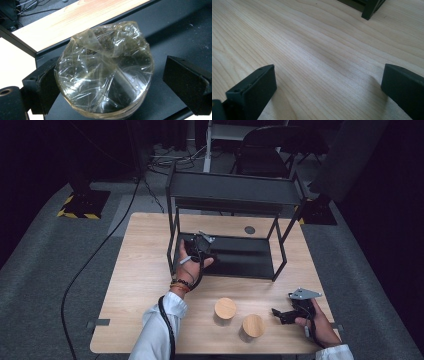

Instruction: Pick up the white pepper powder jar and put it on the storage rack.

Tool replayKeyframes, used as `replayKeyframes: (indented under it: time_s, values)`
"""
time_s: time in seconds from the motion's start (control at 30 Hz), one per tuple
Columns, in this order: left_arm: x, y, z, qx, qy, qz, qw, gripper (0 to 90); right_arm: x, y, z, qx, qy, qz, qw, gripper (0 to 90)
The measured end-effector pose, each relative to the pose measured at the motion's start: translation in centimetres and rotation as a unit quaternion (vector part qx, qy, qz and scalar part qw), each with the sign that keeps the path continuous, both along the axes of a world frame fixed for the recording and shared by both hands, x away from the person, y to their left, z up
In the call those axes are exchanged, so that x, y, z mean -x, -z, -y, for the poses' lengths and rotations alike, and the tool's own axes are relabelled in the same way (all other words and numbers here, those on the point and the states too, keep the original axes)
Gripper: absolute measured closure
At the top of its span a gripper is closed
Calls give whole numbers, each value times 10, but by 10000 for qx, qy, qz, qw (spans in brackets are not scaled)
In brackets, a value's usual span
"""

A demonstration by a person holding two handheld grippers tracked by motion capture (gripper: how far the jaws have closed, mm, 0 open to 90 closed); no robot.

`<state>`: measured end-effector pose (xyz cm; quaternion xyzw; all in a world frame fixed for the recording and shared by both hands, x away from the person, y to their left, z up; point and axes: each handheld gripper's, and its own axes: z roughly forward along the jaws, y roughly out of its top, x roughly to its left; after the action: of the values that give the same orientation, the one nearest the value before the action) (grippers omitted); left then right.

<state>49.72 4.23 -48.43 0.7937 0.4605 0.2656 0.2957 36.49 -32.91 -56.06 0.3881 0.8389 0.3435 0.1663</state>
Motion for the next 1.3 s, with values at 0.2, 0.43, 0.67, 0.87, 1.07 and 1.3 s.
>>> replayKeyframes:
  time_s: [0.2, 0.43, 0.67, 0.87, 1.07, 1.3]
  values:
    - [2, -4, -2, -4, 60, 37, 10000, 35, 0, 0, 0, 0, 0, -1, 10000, 0]
    - [8, -14, -4, -69, 190, 142, 9997, 35, 0, 0, 0, 0, 0, -1, 10000, 0]
    - [15, -21, -5, -174, 306, 275, 9990, 34, 0, 0, 0, 0, 1, -1, 10000, 0]
    - [25, -28, -6, -185, 425, 353, 9983, 34, 0, 0, 0, 1, 1, 1, 10000, 0]
    - [34, -34, -8, -208, 477, 433, 9977, 34, 0, 0, 0, 2, 1, 0, 10000, 0]
    - [45, -42, -8, -214, 658, 559, 9960, 33, 0, 0, 0, 0, 1, 1, 10000, 0]
